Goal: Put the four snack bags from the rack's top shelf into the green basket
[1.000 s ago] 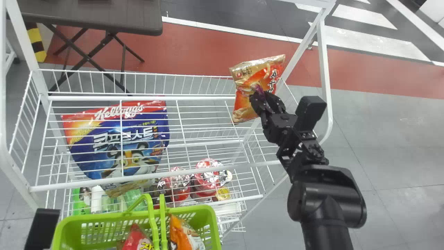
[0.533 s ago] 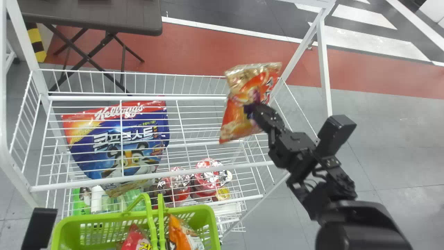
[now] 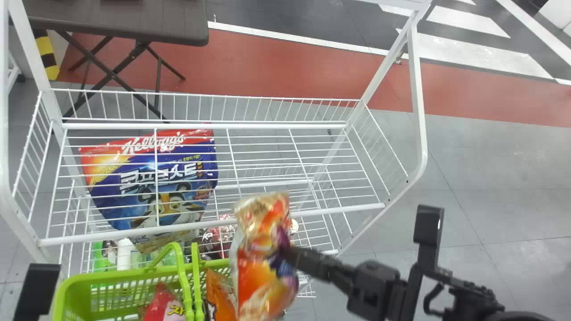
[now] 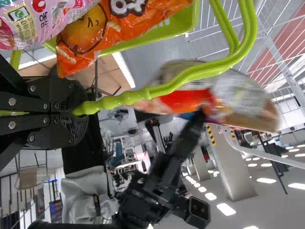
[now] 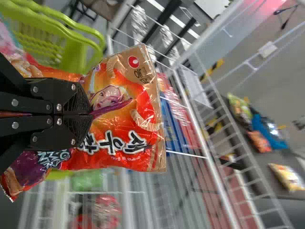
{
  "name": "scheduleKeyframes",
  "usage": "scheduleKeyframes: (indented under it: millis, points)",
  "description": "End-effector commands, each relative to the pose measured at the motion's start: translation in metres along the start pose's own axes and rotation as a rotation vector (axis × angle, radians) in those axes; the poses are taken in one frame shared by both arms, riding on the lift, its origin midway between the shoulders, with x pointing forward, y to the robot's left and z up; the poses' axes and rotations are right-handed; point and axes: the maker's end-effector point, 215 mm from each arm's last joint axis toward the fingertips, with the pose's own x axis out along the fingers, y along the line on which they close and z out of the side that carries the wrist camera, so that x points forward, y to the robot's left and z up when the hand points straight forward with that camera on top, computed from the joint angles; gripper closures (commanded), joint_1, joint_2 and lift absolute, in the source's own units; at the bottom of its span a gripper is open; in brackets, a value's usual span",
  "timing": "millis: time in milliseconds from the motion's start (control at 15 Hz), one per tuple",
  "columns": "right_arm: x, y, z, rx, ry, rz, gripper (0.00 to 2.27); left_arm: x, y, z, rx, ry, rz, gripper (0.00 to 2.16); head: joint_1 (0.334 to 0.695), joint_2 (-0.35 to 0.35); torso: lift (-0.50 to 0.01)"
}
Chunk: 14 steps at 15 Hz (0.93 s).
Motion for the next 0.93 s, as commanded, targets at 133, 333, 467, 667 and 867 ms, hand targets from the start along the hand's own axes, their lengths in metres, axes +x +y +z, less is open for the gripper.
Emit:
scheduleKeyframes:
  millis: [133,333,467,667,867]
  points:
    - [0.006,0.015,-0.095,0.147,0.245,0.029,2.24,0.001,-0.005,0.001,0.006,0.000,-0.013,2.15,0.695,-0.350,0.000]
    - [0.025,0.036,-0.098,0.133,0.235,0.101,2.24,0.006,-0.011,-0.002,0.014,0.013,-0.024,2.15,0.695,-0.350,0.000]
    - [0.033,0.063,-0.090,0.134,0.207,0.190,2.24,0.010,-0.013,-0.007,0.012,0.025,-0.030,2.15,0.695,-0.350,0.000]
    - [0.057,0.026,-0.097,0.070,0.222,0.052,2.24,0.009,-0.020,-0.010,0.024,0.028,-0.034,2.15,0.695,-0.350,0.000]
    - [0.062,-0.001,-0.110,0.098,0.267,0.008,1.62,0.006,-0.019,-0.009,0.025,0.022,-0.029,2.15,0.695,-0.350,0.000]
